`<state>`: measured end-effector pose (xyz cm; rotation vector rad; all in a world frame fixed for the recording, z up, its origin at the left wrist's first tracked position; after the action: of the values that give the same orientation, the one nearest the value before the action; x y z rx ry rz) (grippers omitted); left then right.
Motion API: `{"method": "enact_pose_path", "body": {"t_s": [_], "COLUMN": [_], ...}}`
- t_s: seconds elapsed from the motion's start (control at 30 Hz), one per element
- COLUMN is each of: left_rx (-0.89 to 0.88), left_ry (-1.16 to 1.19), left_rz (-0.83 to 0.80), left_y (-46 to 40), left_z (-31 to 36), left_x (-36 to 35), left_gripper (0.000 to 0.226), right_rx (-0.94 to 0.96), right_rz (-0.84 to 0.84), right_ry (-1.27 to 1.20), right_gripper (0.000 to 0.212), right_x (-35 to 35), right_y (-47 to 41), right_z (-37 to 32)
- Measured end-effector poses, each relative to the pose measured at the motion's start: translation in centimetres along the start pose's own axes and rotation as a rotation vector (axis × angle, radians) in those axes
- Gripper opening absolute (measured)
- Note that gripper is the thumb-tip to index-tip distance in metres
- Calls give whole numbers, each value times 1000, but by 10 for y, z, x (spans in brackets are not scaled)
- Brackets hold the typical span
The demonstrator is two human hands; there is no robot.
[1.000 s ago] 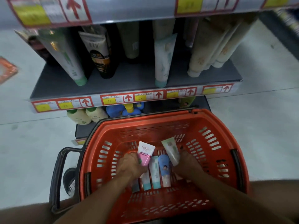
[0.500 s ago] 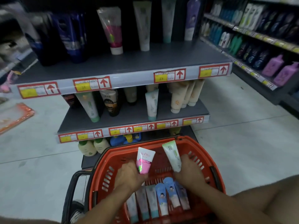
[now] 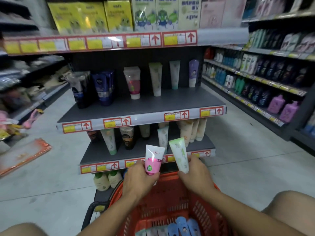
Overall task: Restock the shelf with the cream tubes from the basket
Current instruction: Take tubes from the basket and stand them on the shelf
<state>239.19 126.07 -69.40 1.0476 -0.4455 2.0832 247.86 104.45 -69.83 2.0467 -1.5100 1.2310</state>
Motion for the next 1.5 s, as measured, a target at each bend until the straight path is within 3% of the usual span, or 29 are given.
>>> {"method": "enact_pose_path", "body": {"t_s": [0.5, 0.83, 1.5], "left_rx": [-77, -161, -110], "left_ry": [226, 238, 328], "left_rz": [198, 326, 341], "left_y": [-24, -87, -172], "left_z": [77, 125, 122], "left_x": [98, 140, 114], "left_gripper": [42, 50, 48], "right_rx": [119, 200, 235], "right_rz": [248, 287, 342], "right_ry": [-54, -88, -137], "right_gripper": [54, 53, 52], "right_x": [77, 95, 67], "right_y": [-72, -162, -236], "right_z": [-87, -115, -90]}}
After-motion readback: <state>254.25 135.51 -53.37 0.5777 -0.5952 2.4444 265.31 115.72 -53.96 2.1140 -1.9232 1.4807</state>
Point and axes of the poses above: each hand's wrist, its own y-axis away from the middle knuckle, its own x-axis out of the back of the hand, z = x × y, the point moved 5 cm from there along -y, towards the middle knuckle, and after that the axes turned 14 degrees about x, right-handed, at the moved point
